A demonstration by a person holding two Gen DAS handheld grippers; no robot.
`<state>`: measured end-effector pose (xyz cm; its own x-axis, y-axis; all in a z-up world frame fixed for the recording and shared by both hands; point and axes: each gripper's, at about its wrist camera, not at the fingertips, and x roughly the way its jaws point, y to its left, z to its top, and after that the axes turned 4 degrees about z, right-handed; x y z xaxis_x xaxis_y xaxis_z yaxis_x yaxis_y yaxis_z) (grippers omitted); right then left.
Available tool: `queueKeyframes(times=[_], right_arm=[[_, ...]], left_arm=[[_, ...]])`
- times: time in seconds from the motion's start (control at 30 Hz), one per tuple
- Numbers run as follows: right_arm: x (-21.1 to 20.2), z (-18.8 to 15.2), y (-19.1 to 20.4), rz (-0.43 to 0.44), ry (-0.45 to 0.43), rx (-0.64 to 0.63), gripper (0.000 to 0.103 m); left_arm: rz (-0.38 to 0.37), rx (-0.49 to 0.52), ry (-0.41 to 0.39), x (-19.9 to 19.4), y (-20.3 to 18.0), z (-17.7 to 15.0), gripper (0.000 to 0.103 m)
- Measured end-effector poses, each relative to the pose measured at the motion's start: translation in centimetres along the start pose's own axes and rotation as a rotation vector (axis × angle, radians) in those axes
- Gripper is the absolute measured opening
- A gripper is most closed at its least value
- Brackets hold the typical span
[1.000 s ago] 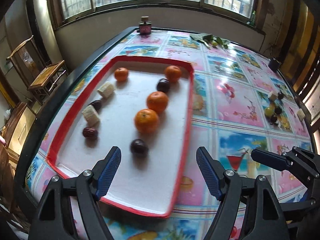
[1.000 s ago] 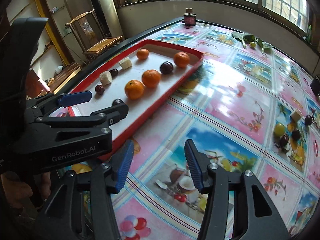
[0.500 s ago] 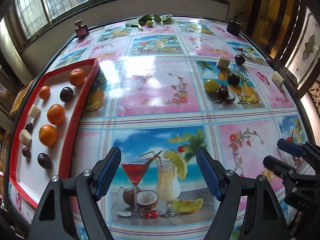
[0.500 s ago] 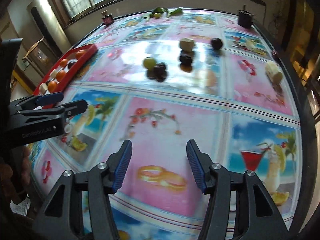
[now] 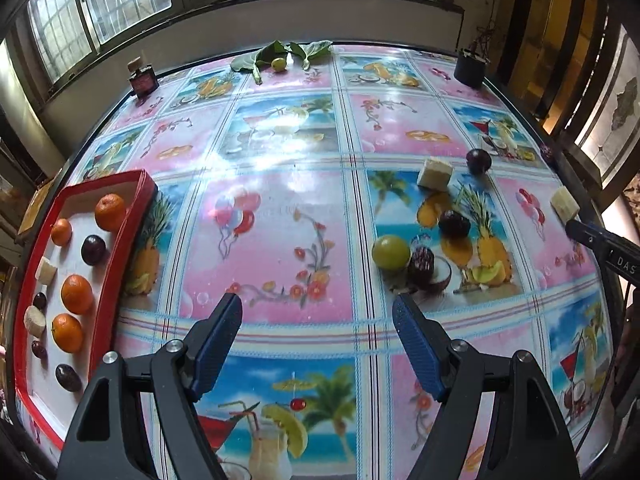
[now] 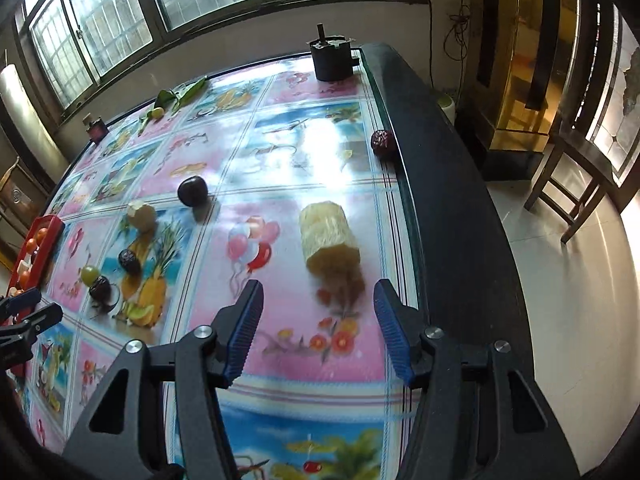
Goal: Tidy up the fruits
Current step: 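Grasp a pale yellow cake piece with the right tool while the left tool grasps a white cake piece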
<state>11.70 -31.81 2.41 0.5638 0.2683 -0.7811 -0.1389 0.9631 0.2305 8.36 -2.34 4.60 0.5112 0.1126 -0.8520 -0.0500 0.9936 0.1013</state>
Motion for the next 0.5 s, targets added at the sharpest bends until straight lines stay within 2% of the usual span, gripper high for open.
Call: queueKeyframes(times=[0.17,0.2,0.27,0.4,0.5], right_arm=[[2.4,1.6,0.3,-0.001,0.017,-0.057,0.057],[2.6,1.8,0.5,-0.006,0.015,-0.076,0.054],[2.9,2.1,0.8,-0.01,0.022,-0.12,0.034],[2.8,2.0,1.0,0.014,0.021,-0.16,0.033],[2.7,1.8,0.4,0.043,0.018,-0.143,0.033]], left_arm=[[-0.009,0.009,-0.015,0.4,-1.8,3.0,0.078],[-0.02,0.014,-0.009,0.7,-2.3,3.6,0.078],[-0.041,0.014,0.009,1.4,-3.5,4.6,0.078],[-0.07,0.01,0.016,2.7,-5.9,6.2,0.078],[-0.059,0.022,0.033,4.2,-7.3,7.0,0.078]])
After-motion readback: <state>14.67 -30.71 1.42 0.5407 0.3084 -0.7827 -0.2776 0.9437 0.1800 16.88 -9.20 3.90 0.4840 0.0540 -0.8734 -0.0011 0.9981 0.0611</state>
